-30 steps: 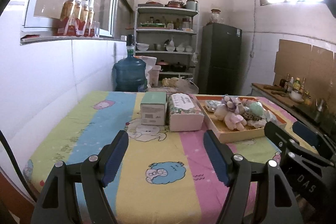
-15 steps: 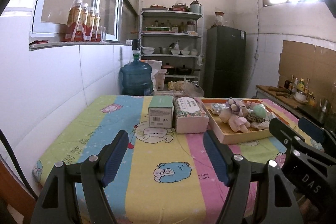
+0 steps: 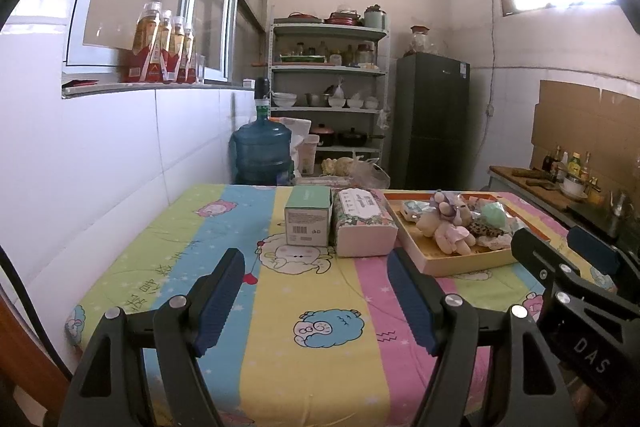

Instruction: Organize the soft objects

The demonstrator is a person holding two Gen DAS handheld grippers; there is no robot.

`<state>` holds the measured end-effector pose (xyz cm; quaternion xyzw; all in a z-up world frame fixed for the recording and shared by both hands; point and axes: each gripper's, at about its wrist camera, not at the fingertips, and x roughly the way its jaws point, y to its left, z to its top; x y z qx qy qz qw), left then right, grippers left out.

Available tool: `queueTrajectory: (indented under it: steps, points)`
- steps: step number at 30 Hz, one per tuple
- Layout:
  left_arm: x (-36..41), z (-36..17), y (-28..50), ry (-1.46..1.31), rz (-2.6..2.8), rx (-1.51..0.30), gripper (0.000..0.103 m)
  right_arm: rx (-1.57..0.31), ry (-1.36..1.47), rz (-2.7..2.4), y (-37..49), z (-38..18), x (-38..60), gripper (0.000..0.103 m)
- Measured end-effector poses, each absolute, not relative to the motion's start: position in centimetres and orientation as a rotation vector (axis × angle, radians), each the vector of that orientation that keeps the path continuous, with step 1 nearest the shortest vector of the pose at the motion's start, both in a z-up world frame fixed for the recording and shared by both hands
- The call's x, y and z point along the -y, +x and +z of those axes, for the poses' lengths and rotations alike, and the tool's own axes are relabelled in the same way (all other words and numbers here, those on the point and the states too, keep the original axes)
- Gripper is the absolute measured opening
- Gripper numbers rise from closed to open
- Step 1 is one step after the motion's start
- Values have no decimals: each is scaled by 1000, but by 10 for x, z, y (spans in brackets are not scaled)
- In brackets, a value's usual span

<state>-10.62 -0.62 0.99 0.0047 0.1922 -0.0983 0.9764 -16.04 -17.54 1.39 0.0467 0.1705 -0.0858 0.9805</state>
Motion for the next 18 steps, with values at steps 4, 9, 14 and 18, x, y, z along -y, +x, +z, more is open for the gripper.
queueTrajectory:
  steps: [4, 9, 14, 18]
  points:
    - [6, 10, -107, 8, -197, -387, 73, -341, 93, -173, -161, 14, 175, 78]
    - [6, 10, -107, 8, -198, -387, 73, -342, 92, -170, -161, 16, 173, 78]
    - [6, 10, -107, 8, -198, -388, 73, -341, 91, -169, -162, 16, 171, 78]
    - [6, 10, -107, 7, -198, -387, 73, -343, 92, -169, -162, 16, 171, 78]
